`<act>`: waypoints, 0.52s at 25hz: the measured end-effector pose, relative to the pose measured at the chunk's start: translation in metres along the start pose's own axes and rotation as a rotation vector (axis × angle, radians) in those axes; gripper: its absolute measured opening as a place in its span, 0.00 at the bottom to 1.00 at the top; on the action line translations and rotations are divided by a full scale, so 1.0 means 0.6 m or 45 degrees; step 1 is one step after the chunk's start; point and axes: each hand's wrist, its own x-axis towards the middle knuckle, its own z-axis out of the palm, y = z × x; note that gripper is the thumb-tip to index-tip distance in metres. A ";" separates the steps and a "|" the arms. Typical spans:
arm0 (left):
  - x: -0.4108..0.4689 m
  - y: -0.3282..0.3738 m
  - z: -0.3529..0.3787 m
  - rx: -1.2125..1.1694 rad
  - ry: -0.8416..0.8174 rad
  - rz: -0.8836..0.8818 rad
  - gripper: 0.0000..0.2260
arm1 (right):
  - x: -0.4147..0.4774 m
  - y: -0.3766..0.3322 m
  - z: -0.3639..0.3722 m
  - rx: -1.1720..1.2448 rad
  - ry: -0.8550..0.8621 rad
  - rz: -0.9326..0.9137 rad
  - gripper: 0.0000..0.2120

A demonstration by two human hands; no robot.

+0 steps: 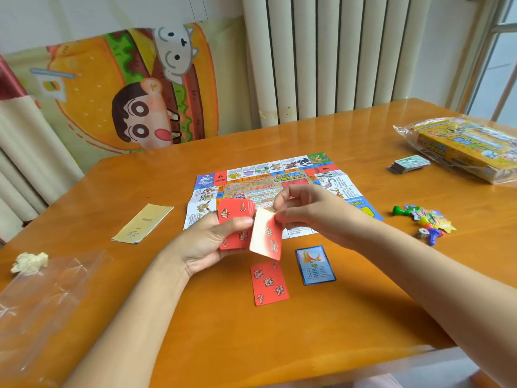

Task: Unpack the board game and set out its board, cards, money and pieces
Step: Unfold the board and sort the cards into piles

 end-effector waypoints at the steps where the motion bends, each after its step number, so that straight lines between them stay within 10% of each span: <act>1: -0.001 0.000 0.004 -0.009 -0.025 0.000 0.15 | 0.000 0.001 0.004 -0.018 0.043 -0.032 0.09; 13: 0.013 0.001 0.056 -0.392 0.383 0.280 0.09 | 0.006 0.013 0.026 0.010 0.202 -0.026 0.09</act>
